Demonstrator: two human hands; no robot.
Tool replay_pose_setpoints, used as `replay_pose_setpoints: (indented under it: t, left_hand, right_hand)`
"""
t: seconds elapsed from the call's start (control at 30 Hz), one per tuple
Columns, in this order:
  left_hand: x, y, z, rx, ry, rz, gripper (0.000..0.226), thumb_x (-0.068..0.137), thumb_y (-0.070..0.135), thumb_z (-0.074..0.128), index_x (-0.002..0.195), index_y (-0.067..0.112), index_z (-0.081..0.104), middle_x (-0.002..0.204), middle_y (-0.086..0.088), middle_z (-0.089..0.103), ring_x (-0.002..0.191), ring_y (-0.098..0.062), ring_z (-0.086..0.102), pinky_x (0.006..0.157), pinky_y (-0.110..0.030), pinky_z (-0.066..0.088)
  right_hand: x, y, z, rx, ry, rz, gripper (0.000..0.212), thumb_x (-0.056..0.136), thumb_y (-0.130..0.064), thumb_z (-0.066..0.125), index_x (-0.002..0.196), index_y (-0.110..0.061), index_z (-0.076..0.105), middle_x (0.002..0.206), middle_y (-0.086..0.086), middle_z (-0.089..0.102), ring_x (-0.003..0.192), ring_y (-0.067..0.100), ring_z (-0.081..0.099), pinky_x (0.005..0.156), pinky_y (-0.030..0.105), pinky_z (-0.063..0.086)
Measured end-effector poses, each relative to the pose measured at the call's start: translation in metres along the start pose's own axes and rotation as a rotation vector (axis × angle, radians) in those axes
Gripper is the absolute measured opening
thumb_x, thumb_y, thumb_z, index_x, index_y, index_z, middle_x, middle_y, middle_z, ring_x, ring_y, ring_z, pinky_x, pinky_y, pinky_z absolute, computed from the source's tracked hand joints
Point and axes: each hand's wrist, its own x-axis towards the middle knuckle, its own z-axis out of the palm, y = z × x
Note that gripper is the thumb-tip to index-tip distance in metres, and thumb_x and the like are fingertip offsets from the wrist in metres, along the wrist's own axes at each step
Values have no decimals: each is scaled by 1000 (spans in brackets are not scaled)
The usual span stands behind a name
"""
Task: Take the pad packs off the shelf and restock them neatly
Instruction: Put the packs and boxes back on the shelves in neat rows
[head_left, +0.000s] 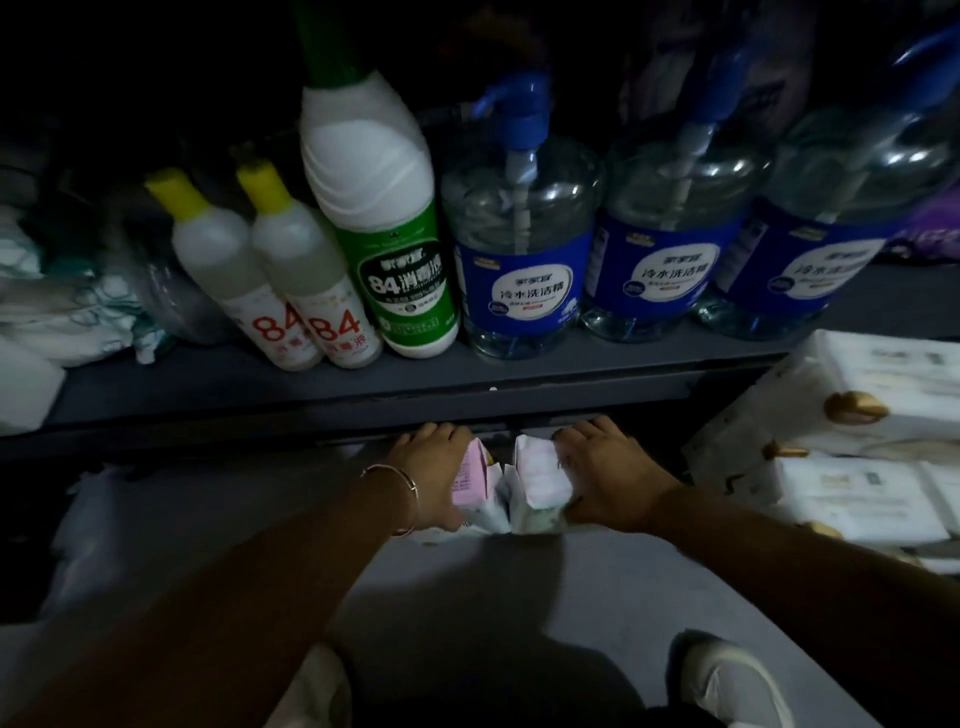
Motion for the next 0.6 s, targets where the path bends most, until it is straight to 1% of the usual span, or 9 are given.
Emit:
replay_pose_setpoints:
  t: [0.13, 0.23, 0.3, 0.33, 0.37, 0.4, 0.47, 0.53, 0.6]
  left_hand:
    - [-45, -4, -52, -220, -62, -28, 81, 64, 32, 80, 129, 19, 32, 122, -7, 47, 106, -21, 49, 87, -30, 44]
    - [-87, -2, -103, -409, 19, -7, 91, 59, 24, 80, 132, 33, 26, 119, -4, 52, 96, -18, 56, 80, -32, 53]
    - [-117, 3, -139, -466, 75, 16, 92, 62, 18, 78, 134, 38, 26, 111, -3, 55, 80, -13, 57, 63, -21, 52]
    - [-131, 7, -156, -470, 102, 14, 87, 61, 19, 79, 130, 39, 30, 105, -2, 56, 76, -13, 56, 59, -18, 50]
    - [-145, 10, -174, -481, 138, 18, 83, 56, 24, 80, 124, 39, 34, 105, -2, 57, 80, -15, 58, 63, -20, 52]
    - [-158, 13, -191, -499, 178, 9, 82, 49, 31, 79, 119, 39, 38, 107, -3, 58, 88, -18, 60, 72, -26, 56]
    - [-183, 19, -225, -564, 246, -7, 84, 42, 35, 78, 118, 34, 42, 112, -4, 59, 100, -23, 62, 83, -38, 56]
    - [-205, 24, -258, -668, 303, 14, 83, 49, 28, 83, 121, 24, 43, 113, -4, 60, 101, -23, 63, 85, -40, 56]
    - [-224, 30, -289, -813, 375, 58, 69, 62, 14, 83, 118, 20, 44, 111, -5, 62, 98, -23, 64, 83, -40, 56]
  right_hand:
    - [-41, -15, -56, 111, 38, -25, 59, 66, -36, 79, 113, -15, 51, 112, -1, 50, 107, 18, 44, 91, 32, 43]
    - [-80, -32, -114, 270, 67, -54, 47, 67, -23, 82, 103, -10, 55, 102, 0, 57, 93, 16, 54, 77, 28, 50]
    - [-106, -42, -149, 354, 102, -74, 46, 66, -18, 83, 102, -13, 55, 98, -2, 61, 87, 12, 59, 70, 21, 51]
    - [-119, -48, -165, 381, 130, -81, 47, 65, -18, 84, 103, -15, 55, 97, -4, 61, 85, 9, 59, 67, 18, 50]
    - [-130, -54, -180, 389, 172, -84, 49, 63, -18, 85, 102, -16, 55, 95, -5, 62, 82, 7, 58, 65, 18, 50]
    - [-141, -59, -194, 389, 228, -85, 51, 61, -18, 87, 102, -16, 56, 93, -5, 61, 80, 7, 58, 64, 20, 51]
    - [-160, -66, -222, 431, 336, -73, 53, 60, -15, 87, 103, -15, 57, 94, -2, 62, 81, 13, 60, 65, 28, 55]
    - [-177, -73, -248, 490, 415, -68, 52, 61, -12, 86, 104, -14, 57, 98, 3, 64, 85, 18, 62, 62, 29, 57]
    - [-190, -80, -270, 538, 481, -71, 46, 62, -12, 85, 98, -16, 56, 96, 3, 64, 83, 17, 63, 57, 25, 55]
